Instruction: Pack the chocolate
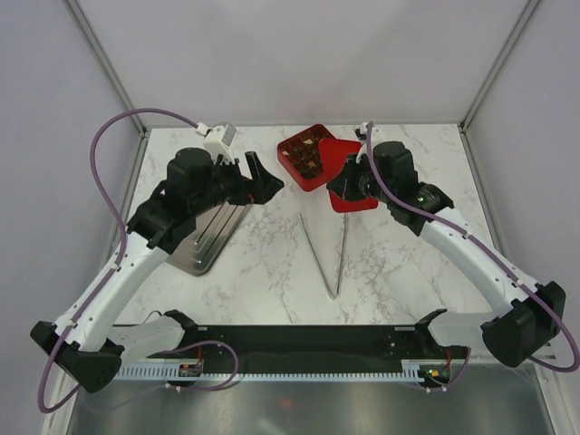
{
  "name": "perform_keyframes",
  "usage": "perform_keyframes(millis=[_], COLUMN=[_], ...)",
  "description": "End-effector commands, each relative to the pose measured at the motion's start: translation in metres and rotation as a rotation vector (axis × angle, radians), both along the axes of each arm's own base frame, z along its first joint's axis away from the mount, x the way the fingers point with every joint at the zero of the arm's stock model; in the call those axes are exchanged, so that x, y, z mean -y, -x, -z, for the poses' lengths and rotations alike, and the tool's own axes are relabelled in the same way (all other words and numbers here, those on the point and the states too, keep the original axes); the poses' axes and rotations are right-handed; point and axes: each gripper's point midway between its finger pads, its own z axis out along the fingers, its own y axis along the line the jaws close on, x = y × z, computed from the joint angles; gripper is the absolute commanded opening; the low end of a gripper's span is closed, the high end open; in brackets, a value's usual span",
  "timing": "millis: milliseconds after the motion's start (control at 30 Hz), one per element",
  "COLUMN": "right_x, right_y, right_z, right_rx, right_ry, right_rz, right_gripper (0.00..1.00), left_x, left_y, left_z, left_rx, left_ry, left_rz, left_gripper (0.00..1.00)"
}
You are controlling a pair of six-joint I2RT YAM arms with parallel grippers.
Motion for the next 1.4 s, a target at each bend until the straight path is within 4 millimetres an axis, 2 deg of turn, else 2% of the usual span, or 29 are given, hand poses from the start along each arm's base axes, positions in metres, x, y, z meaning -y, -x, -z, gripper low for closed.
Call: perform_keyframes(millis=[0, 33, 100, 133, 167, 367, 633, 767, 1033, 1067, 1100, 1167, 1200, 1233, 1367], right_x=[-0.028, -0.034, -0.036, -0.039, -0.041, -0.065, -0.090, -0.099, -0.117, -0.118, -0.119, -0.118, -0.116, -0.115, -0.105], right_y=[0.021, 0.026, 0.032, 0.035, 0.036, 0.040, 0.047, 0.049, 0.049, 0.048, 0.049, 0.047, 0.045, 0.046, 0.039], right_z=[-0.064, -0.074, -0.082, -0.083, -0.083, -0.069, -0.069, -0.069, -0.037, -0.033, -0.031, -0.023, -0.021, -0.019, -0.015], right_rx=[0.106, 0.127, 0.145, 0.144, 0.142, 0.104, 0.106, 0.109, 0.096, 0.102, 0.105, 0.119, 0.126, 0.129, 0.183], right_ry=[-0.216, -0.225, -0.227, -0.230, -0.235, -0.236, -0.246, -0.249, -0.151, -0.129, -0.116, -0.060, -0.032, 0.002, 0.137], right_rz=[-0.110, -0.134, -0.142, -0.150, -0.153, -0.166, -0.197, -0.207, -0.213, -0.213, -0.209, -0.196, -0.191, -0.190, -0.163], right_gripper=[0.00, 0.00, 0.00, 0.00, 0.00, 0.00, 0.00, 0.00, 0.00, 0.00, 0.00, 0.00, 0.00, 0.00, 0.00], left_x=[0.010, 0.005, 0.006, -0.003, -0.003, 0.031, 0.031, 0.034, 0.033, 0.032, 0.032, 0.030, 0.030, 0.030, 0.037], left_y=[-0.003, -0.009, -0.011, -0.019, -0.020, -0.020, -0.038, -0.047, -0.065, -0.067, -0.068, -0.071, -0.071, -0.071, -0.072], left_z=[-0.039, -0.044, -0.052, -0.056, -0.059, -0.070, -0.029, 0.000, 0.045, 0.049, 0.053, 0.060, 0.062, 0.065, 0.070], left_rx=[0.044, 0.040, -0.001, -0.009, -0.018, -0.080, -0.143, -0.212, -0.311, -0.319, -0.327, -0.344, -0.352, -0.358, -0.406], left_ry=[0.107, 0.129, 0.189, 0.212, 0.234, 0.399, 0.359, 0.337, 0.281, 0.276, 0.272, 0.265, 0.263, 0.262, 0.281], left_rz=[0.075, 0.065, 0.097, 0.077, 0.087, 0.296, 0.212, 0.186, 0.108, 0.096, 0.091, 0.070, 0.063, 0.060, 0.085], left_gripper=[0.95, 0.95, 0.94, 0.94, 0.93, 0.92, 0.90, 0.89, 0.79, 0.76, 0.67, 0.57, 0.47, 0.42, 0.09])
